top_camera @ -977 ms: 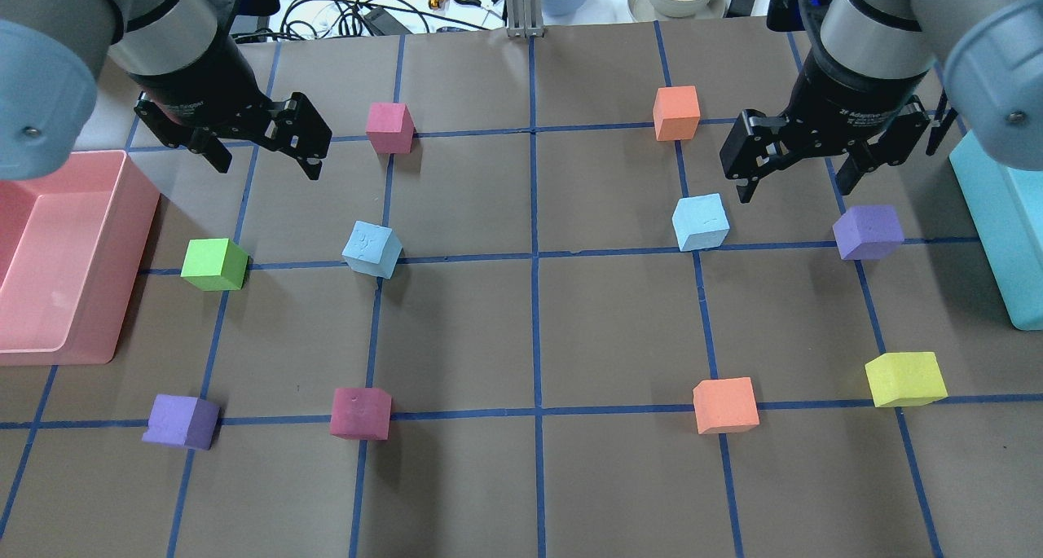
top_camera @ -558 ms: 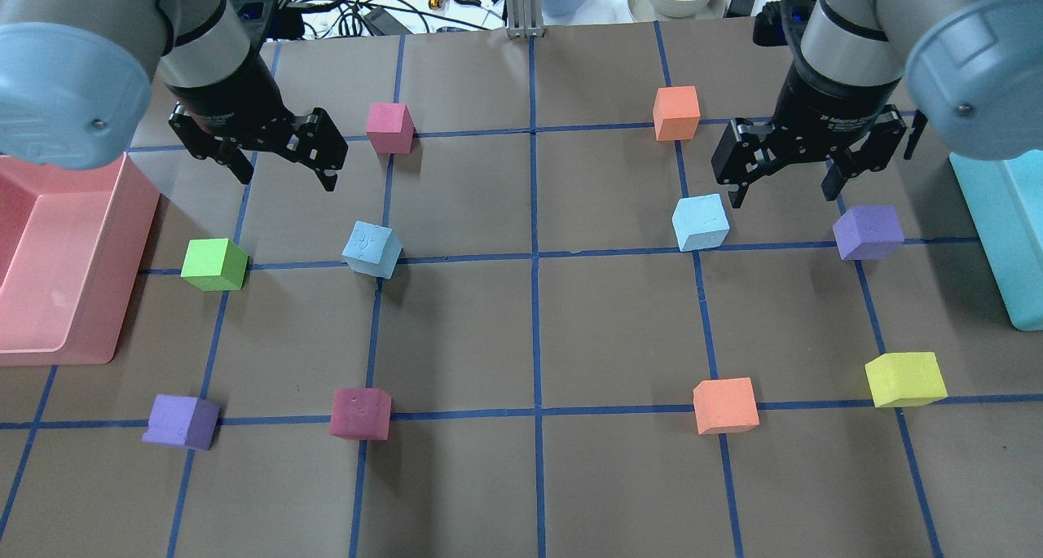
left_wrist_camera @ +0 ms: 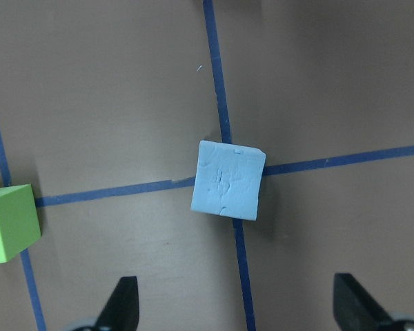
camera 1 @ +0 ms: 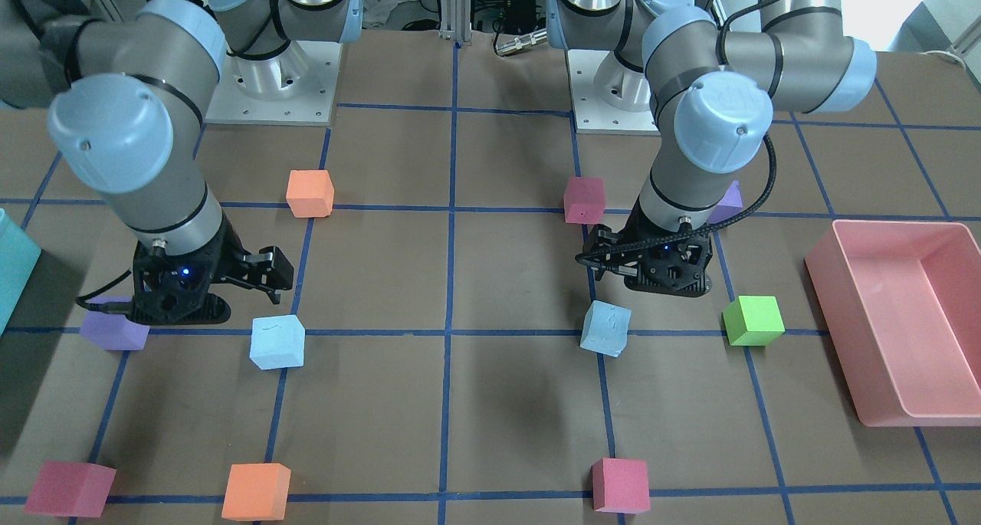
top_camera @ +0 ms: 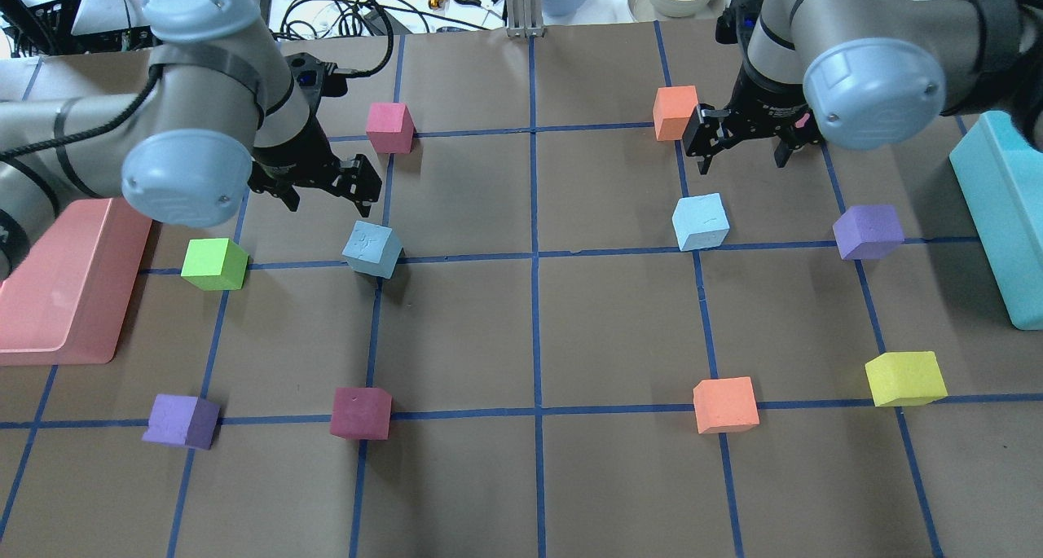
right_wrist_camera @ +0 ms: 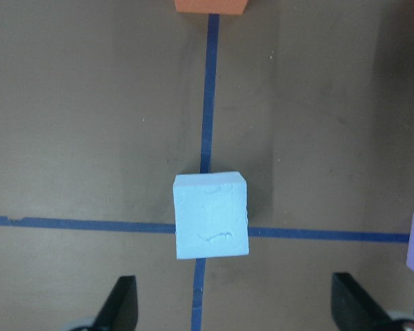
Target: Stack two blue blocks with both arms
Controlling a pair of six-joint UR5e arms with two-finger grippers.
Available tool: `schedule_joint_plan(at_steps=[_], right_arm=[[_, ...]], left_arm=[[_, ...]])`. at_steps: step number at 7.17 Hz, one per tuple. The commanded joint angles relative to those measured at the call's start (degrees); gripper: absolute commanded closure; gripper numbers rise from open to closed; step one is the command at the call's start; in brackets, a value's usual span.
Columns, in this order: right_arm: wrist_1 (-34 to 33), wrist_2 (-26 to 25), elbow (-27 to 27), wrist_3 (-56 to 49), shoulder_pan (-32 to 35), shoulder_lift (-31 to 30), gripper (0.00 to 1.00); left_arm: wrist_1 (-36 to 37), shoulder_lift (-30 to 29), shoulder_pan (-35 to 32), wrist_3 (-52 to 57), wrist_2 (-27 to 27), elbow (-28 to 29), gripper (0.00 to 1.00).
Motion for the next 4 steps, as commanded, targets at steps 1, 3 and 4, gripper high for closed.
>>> schedule_joint_plan(at_steps=[1,3,4], right_arm=[[-8.02,-0.17,0.33,-4.15,0.00,6.94,0.00],[-8.85,0.18,0.85,-3.89,0.09,9.07,0.00],[-8.94,0.36,1.56,-3.10,0.00,9.52,0.00]], left_arm=[[7.80,-3.60,-0.12,5.12,0.35,-3.29,0.00],[11.67,-6.94,-0.12,5.68,0.45,-3.82,0.00],[15.26,-8.79,-0.12,5.86,0.36,-4.95,0.00]])
